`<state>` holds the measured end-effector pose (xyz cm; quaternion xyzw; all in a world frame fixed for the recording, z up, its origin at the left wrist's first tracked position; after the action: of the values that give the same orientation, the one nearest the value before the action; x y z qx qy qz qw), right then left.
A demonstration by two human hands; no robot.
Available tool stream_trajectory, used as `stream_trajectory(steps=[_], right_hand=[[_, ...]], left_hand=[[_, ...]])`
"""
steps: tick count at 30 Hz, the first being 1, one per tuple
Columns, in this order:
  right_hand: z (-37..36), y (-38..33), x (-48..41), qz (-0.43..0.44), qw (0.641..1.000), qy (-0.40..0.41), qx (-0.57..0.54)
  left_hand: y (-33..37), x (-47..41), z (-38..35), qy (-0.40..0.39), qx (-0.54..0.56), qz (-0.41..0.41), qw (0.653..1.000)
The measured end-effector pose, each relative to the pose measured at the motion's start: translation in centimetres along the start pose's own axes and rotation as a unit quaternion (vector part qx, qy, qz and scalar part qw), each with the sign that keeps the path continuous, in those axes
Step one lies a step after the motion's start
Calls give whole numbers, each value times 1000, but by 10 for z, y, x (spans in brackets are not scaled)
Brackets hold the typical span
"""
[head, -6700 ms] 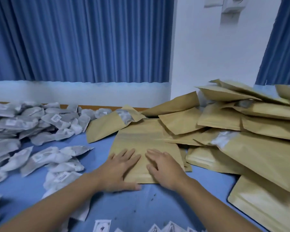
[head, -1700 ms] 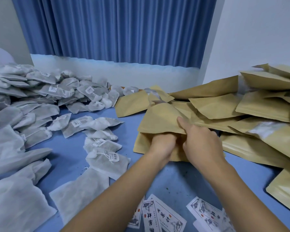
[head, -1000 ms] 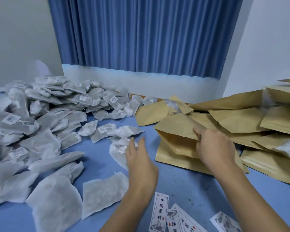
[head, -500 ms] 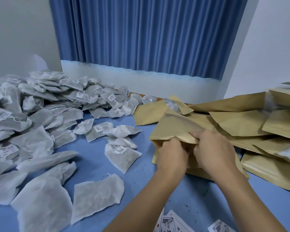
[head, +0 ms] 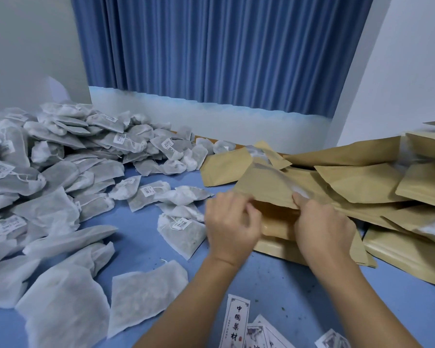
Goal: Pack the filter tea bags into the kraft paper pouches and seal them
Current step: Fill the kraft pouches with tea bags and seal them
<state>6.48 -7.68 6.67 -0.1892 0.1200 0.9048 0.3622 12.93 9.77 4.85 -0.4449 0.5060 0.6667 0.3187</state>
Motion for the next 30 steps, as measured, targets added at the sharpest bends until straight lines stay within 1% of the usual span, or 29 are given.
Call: stream_trajectory(steps=[1,2,3,4,5,6,8,9,11,12,13,14,15,16,17,18,19,20,21,23,24,25,26,27,28,29,30], right_hand=[[0,3,0,-11,1000,-2,1],[-1,6,-1,-20,1000,-6,2],[-2,7,-2,-24,1000,-9,6],[-2,8,-2,-27,1000,-11,9],[-2,9,-1,-29,999,-14,11],[-2,9,-1,-32,999,-17,11],[-3,10,-1,-35,999,-22,10],[-3,11,-2,-37,999,-21,6],[-3,14,-4,-42,999,-21,-2],[-3,15,-5,-44,999,-21,-8],[-3,16,-6,-46,999,-20,-16],[-3,18,-7,-48,998,-18,-27],[-2,20,-8,-50,998,-16,-37],[-1,21,-9,-51,997,-15,-50],[-1,22,-9,-49,997,-17,-65],[0,23,-9,-46,996,-21,-80],[0,23,-10,-44,994,-23,-95],[1,24,-11,-44,993,-24,-110],[2,25,-12,-44,991,-26,-124],[4,24,-13,-34,989,-36,-142],[5,21,-11,-21,988,-41,-145],[7,17,-9,-4,989,-46,-143],[9,13,-7,14,989,-50,-137],[10,9,-5,29,990,-52,-130],[11,6,-4,39,990,-57,-123],[11,3,-4,47,990,-63,-116],[11,0,-3,52,990,-66,-110]], left_hand=[[-19,-2,8,8,-70,85,994],[-44,3,6,-43,-163,184,968],[-68,15,3,-123,-245,276,921],[-85,28,1,-194,-294,338,873],[-95,38,0,-240,-313,367,843],[-99,42,-2,-263,-310,376,833],[-93,40,-6,-257,-266,365,854],[-87,37,-6,-230,-224,353,879],[-67,28,-2,-142,-76,317,935],[-52,19,3,-85,1,270,959],[-32,11,10,-27,53,201,978],[-11,7,13,12,95,134,986],[9,8,10,22,135,76,988],[28,11,3,6,168,26,985],[46,19,-7,-26,190,-14,981],[59,28,-18,-70,205,-37,976],[67,36,-28,-121,221,-39,967],[68,42,-38,-169,234,-19,957],[65,47,-48,-214,227,5,950],[56,58,-69,-302,165,4,939],[53,61,-76,-328,112,-12,938],[51,59,-85,-346,82,-6,935],[43,54,-95,-334,69,20,940],[37,39,-98,-302,50,62,950],[24,26,-105,-276,57,120,952],[10,20,-115,-275,81,170,943],[-4,18,-133,-325,78,190,923]])
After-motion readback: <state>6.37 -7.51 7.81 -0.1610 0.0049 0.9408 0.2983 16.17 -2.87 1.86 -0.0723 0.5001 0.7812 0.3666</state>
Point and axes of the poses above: each hand's wrist, its own x-axis away from the middle knuckle, its own z-axis out of the back of the hand, y = z × x, the point moved 8 cm from there along -x, towards the middle knuckle, and after that the axes turned 5 degrees about x, right-handed, at the moved point
